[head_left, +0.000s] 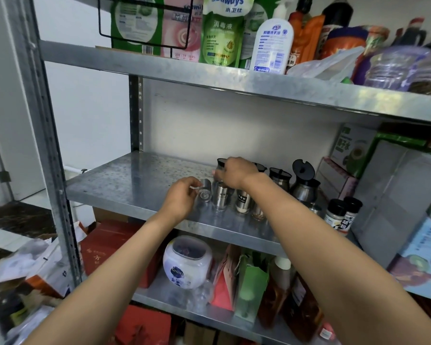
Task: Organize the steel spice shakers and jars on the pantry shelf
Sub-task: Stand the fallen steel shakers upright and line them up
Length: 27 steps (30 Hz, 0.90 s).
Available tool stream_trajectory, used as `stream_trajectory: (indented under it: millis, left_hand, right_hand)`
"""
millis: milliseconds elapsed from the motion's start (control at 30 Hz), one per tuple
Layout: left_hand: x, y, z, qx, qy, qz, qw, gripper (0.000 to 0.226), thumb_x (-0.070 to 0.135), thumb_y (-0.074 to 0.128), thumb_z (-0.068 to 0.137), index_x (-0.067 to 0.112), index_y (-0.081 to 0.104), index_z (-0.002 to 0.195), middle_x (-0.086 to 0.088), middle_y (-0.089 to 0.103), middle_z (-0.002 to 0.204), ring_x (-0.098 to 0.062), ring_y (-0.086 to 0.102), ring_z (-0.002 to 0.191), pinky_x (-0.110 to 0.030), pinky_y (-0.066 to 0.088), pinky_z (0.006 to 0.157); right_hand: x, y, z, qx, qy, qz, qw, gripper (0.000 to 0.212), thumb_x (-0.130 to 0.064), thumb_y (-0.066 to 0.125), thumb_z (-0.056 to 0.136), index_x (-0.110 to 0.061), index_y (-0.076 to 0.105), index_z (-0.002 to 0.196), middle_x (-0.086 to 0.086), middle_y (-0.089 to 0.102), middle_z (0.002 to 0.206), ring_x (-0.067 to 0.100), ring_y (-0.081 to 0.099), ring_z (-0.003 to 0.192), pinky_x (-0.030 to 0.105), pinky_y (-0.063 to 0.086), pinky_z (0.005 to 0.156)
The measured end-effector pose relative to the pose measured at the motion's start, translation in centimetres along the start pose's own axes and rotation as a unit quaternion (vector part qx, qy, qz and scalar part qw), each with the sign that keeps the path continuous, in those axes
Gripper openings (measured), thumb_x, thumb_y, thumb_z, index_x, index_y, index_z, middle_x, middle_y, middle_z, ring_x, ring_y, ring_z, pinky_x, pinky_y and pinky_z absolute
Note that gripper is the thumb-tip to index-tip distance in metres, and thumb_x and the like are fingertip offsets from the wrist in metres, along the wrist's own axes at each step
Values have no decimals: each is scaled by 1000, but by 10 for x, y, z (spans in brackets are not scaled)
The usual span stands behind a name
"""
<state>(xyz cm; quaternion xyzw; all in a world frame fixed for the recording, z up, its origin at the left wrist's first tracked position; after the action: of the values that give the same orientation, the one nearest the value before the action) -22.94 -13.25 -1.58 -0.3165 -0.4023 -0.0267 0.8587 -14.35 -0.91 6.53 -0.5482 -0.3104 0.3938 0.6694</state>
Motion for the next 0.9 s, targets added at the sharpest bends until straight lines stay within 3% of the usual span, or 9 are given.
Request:
stream_trajectory:
  millis: [100,300,433,633,733,900]
  left_hand:
    - [-2,3,7,-9,-20,8,1000,16,6,61,88,7,66,103,-10,68,106,-25,62,87,-34,51,83]
    - [-11,19,21,-19,-93,22,995,21,8,70,79,7,67,100,-13,70,99,-28,65,94,-31,49,82]
    - [-15,25,35,7,-126,49,991,15,20,60,86,10,66,95,-14,70,99,-32,63,94,-34,49,80]
    - [-11,35,60,-36,-163,115,979,46,47,65,82,1,67,83,-15,70,82,-32,64,81,-34,47,67]
    - [-15,39,63,-51,-177,149,972,47,50,62,80,3,63,76,-18,70,85,-33,65,82,-31,41,61]
    - [-15,40,64,-80,-215,139,963,51,52,61,77,4,62,94,-13,64,92,-31,63,92,-31,45,71]
  right_hand:
    - [6,-13,-2,44,7,13,999,41,-48,46,98,-13,55,80,11,66,96,29,61,90,29,41,69]
    - [15,-28,1,107,16,43,993,49,-45,44,99,-14,46,62,3,53,67,28,54,72,29,38,63]
    - [15,-31,3,134,4,50,990,49,-44,43,99,-14,45,61,2,51,64,27,52,69,29,39,62]
    - [19,-29,11,141,2,48,989,48,-44,41,99,-16,41,60,-1,47,62,25,50,68,29,38,61]
    - [23,-25,15,146,11,60,987,48,-42,41,100,-15,44,60,0,47,61,26,51,66,29,37,60]
    - [28,-27,13,212,22,48,976,43,-34,40,98,-10,50,64,4,52,63,30,50,66,30,38,61]
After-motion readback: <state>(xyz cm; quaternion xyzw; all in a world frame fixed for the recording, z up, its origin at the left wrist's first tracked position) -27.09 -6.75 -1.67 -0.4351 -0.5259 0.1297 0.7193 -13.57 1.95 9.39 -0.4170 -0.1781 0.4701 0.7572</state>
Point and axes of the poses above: each hand's wrist, its own z-axis towards the middle knuckle, its own y-axis out of the palm, x = y × z, the point moved 6 cm from there along z, towards the middle knuckle
